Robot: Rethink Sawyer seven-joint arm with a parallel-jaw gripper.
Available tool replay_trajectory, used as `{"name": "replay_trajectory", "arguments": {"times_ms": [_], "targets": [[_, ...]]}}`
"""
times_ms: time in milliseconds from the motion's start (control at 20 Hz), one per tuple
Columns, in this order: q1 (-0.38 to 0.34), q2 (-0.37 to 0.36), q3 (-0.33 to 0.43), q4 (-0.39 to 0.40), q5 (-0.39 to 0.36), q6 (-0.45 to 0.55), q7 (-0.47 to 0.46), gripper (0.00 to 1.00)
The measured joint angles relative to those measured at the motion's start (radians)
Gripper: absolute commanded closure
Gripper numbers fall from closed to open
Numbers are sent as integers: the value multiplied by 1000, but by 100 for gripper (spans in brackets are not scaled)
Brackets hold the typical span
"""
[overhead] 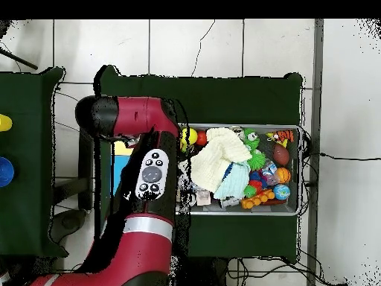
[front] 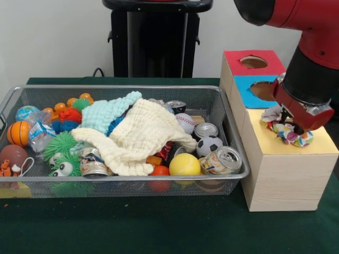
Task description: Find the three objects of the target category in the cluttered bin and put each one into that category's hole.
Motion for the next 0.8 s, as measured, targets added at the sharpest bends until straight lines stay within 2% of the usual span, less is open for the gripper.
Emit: {"name": "replay_trajectory", "arguments": {"times_ms": [400, 800], "targets": [[-1, -25, -1, -34, -1, 101, 0, 0], [-9, -96, -1, -98, -52, 275, 0, 0]]}}
